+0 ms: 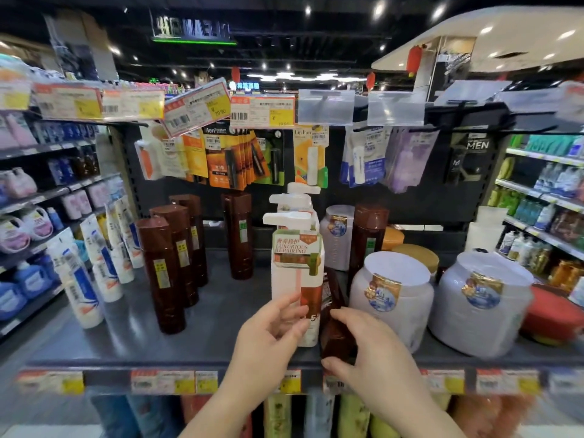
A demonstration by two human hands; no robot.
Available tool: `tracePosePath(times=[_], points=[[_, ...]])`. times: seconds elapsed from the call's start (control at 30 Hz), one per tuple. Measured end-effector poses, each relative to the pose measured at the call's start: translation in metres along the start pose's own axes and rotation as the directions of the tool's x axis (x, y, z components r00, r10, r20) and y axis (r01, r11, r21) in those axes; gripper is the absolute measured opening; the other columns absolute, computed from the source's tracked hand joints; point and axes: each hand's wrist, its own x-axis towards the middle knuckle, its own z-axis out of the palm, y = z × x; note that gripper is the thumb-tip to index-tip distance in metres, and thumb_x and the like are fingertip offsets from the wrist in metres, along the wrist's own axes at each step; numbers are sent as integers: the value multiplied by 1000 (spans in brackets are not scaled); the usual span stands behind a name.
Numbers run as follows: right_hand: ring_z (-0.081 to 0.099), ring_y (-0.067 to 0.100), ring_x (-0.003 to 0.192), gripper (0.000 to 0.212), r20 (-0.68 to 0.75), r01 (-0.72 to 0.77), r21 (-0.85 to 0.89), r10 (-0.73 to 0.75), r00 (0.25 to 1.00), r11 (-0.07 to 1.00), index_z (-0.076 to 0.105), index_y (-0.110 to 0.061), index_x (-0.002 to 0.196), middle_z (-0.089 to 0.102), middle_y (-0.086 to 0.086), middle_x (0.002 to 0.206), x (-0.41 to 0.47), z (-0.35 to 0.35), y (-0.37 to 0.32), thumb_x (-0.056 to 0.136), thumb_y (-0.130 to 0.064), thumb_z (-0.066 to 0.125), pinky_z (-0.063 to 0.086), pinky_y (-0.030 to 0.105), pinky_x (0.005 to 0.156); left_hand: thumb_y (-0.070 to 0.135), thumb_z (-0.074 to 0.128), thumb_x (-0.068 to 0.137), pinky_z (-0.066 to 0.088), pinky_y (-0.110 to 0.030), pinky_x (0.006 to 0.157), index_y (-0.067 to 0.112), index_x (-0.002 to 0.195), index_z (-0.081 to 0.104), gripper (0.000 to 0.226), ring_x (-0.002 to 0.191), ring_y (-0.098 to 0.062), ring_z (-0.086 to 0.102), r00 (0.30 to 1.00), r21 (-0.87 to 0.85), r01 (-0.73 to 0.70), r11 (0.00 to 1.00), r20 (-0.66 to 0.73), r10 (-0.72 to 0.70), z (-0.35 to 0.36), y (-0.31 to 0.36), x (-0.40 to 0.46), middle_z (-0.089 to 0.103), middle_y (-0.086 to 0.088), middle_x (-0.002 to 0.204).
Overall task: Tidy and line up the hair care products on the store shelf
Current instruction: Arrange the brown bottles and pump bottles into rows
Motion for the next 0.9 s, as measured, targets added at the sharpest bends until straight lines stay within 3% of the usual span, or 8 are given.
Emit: tracePosePath(times=[0.1,0.33,0.53,0.63,0.77,0.9], points=[[38,0,127,73,-3,22,-26,-22,1000,999,37,-43,139,40,-23,142,2,4,2,74,-51,69,33,20,103,0,67,87,51,-15,82,56,104,67,59,102,-5,68,1000,-12,20,1000,14,-19,0,-2,0,74,13,103],[46,5,125,70,35,42,-86,-39,999,995,36,-45,136,25,-22,152,4,18,2,73,-48,68,45,26,94,1,69,86,52,-15,81,37,116,62,47,100,-5,68,997,1,65,998,33,-65,-2,-6,-3,74,12,102],[43,0,126,59,-24,45,-28,-45,999,999,48,-43,132,33,-22,148,3,22,2,77,-40,69,41,21,98,-1,69,85,50,-13,82,36,118,60,50,102,-4,67,995,-2,82,997,54,-81,-5,-6,-6,73,13,105],[39,-7,124,57,-77,54,6,-53,996,999,51,-43,129,38,-25,141,1,16,-3,75,-42,70,38,17,96,-4,69,84,51,-16,83,36,118,61,53,102,-6,68,993,4,97,995,73,-97,-6,-8,-6,73,12,106],[32,-19,111,53,-151,84,46,-76,986,995,55,-40,125,44,-30,126,4,-1,-12,74,-41,70,26,-3,86,-6,71,81,53,-21,83,37,117,63,56,102,-13,69,988,3,99,995,122,-99,-5,-6,-5,73,10,108],[44,-19,99,47,-201,114,111,-90,975,987,55,-43,118,50,-36,104,13,-26,-24,72,-46,67,36,1,74,-1,77,78,54,-26,88,35,119,63,56,102,-14,69,984,5,78,997,158,-78,-2,0,-3,72,10,112]])
